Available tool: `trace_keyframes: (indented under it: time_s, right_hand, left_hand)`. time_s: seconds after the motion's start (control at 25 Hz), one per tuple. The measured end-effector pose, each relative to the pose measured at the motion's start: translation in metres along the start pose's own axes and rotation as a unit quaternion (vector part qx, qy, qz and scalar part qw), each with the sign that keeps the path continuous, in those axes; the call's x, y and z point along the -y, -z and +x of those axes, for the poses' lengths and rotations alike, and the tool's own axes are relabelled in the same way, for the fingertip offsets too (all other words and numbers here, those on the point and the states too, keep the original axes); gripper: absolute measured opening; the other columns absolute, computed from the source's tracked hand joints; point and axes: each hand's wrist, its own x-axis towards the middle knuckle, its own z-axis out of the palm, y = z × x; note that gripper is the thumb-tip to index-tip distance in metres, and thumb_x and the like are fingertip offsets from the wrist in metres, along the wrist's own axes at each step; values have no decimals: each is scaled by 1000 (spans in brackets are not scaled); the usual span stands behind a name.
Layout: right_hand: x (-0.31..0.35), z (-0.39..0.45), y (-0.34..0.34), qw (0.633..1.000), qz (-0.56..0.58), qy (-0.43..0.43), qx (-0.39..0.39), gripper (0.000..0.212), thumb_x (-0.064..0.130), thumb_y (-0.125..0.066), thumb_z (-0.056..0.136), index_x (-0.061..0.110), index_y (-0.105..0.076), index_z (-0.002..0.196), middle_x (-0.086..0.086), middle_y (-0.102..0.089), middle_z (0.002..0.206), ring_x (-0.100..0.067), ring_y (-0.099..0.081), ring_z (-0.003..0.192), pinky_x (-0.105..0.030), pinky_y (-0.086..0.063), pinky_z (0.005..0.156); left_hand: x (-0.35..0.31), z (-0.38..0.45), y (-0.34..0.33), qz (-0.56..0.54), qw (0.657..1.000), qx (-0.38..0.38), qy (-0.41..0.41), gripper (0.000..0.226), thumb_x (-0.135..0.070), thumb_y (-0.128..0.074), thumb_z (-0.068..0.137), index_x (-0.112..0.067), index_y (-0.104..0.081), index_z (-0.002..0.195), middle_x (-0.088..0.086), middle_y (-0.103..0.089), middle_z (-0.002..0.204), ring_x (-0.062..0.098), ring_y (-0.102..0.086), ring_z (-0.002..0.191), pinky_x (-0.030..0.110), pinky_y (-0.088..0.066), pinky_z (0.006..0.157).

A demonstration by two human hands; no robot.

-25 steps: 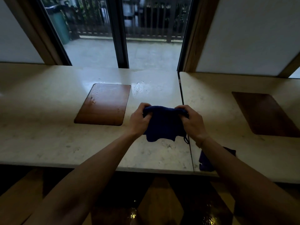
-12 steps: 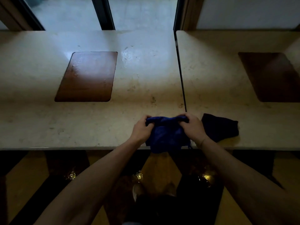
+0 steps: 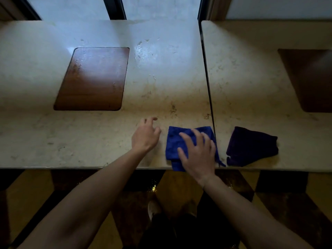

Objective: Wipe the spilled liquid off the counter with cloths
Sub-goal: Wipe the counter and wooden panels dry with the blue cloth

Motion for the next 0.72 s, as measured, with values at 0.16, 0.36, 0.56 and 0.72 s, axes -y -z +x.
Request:
trace_keyframes:
  time_s: [0.16,0.36,0.56,0.72]
  right_hand:
    - [4,10,-33,994,-52,-34,85,81,77,-31,86,48,5,152,-5,9,164,-43,10,147,-71,12,108]
    - [13,25,-50,987,-99,-84,93,80,82,-14,83,48,11,151,-4,17,164,-41,18,146,-75,4,107]
    - [30,91,-53,979,-109,-136,102,83,84,-4,77,48,22,147,-2,24,162,-40,25,144,-72,10,108]
    - [29,171,-58,982,-100,-128,99,84,85,-6,76,50,25,145,0,27,161,-39,24,145,-71,9,109]
  left_hand:
    - [45,45,34,55,996,-66,28,41,-37,-51,93,-26,-51,133,8,-47,137,25,-47,120,47,-39,99]
    - [87,102,78,118,989,-84,42,42,-39,-50,92,-24,-52,132,13,-39,142,36,-28,134,63,-18,114]
    - [125,175,115,143,986,-63,53,47,-43,-48,95,-28,-44,140,8,-28,153,36,-14,144,71,-9,113]
    - [144,239,126,168,984,-48,43,55,-62,-48,90,-42,-36,140,3,-22,157,37,-14,145,78,-11,106]
